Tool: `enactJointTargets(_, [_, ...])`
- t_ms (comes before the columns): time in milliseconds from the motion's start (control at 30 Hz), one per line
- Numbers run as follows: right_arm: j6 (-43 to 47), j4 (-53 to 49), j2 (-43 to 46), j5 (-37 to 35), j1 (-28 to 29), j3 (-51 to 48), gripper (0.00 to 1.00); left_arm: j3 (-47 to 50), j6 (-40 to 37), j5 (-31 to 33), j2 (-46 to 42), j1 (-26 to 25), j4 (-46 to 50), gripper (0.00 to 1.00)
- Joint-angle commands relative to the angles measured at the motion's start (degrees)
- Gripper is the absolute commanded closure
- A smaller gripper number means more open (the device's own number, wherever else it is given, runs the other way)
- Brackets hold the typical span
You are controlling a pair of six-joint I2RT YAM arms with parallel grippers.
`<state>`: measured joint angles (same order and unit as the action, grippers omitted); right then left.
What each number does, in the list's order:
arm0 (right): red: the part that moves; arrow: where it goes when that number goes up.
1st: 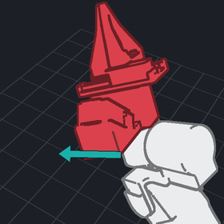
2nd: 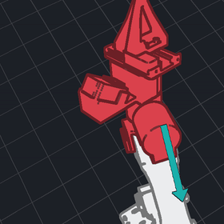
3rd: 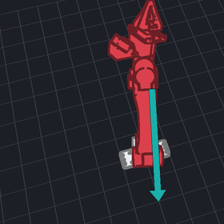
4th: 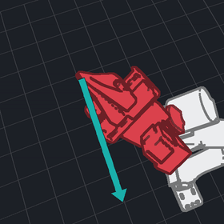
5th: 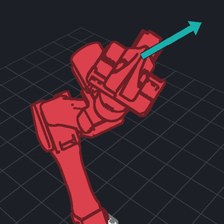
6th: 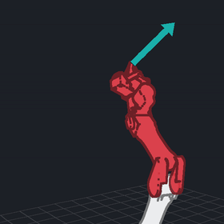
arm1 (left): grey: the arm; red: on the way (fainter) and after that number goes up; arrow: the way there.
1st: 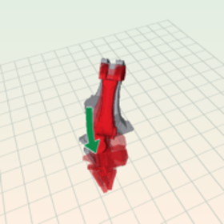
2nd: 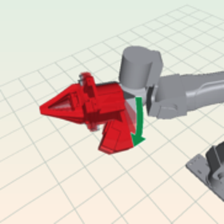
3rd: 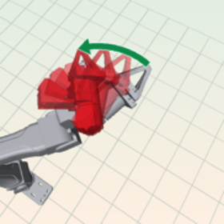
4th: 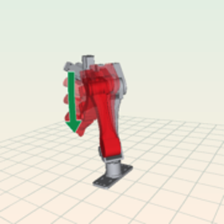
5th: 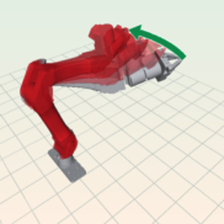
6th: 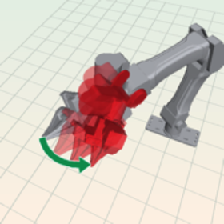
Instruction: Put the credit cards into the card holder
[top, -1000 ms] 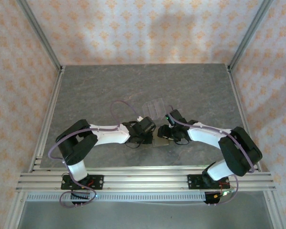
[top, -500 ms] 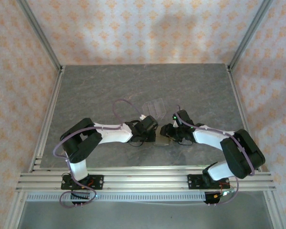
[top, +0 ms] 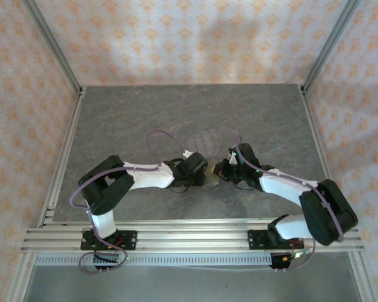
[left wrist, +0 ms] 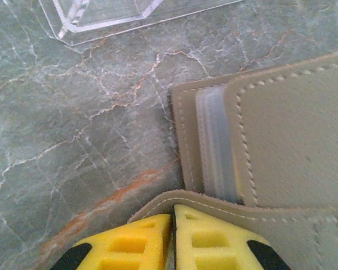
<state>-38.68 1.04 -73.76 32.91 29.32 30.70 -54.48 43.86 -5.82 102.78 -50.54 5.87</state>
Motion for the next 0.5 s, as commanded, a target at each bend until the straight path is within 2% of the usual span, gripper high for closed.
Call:
enactJointTargets(0, [5.52,-16.5,9.24,-10.23,0.65,6.0,1.0,4.8,-1.13,-1.06,-0.83,0.28,12.77,0.82])
enactJointTargets(100, [9.52,-34.49,13.79,-23.5,0.78,12.82,1.0,6.31,-1.82,0.01,-6.67,1.76,15.9,0.71])
enactJointTargets(200, [12.13,-45.27,14.66,-34.34,2.17,18.17,1.0,8.36,-2.27,0.45,-10.93,3.34,17.52,0.66])
enactJointTargets(333, [12.98,-54.03,10.39,-45.42,7.42,23.78,1.0,10.81,-1.71,1.03,-15.39,5.41,19.11,0.64])
enactJointTargets(467, [10.77,-59.94,2.3,-55.46,14.74,28.89,1.0,12.59,-0.39,2.48,-22.76,7.92,22.43,0.62])
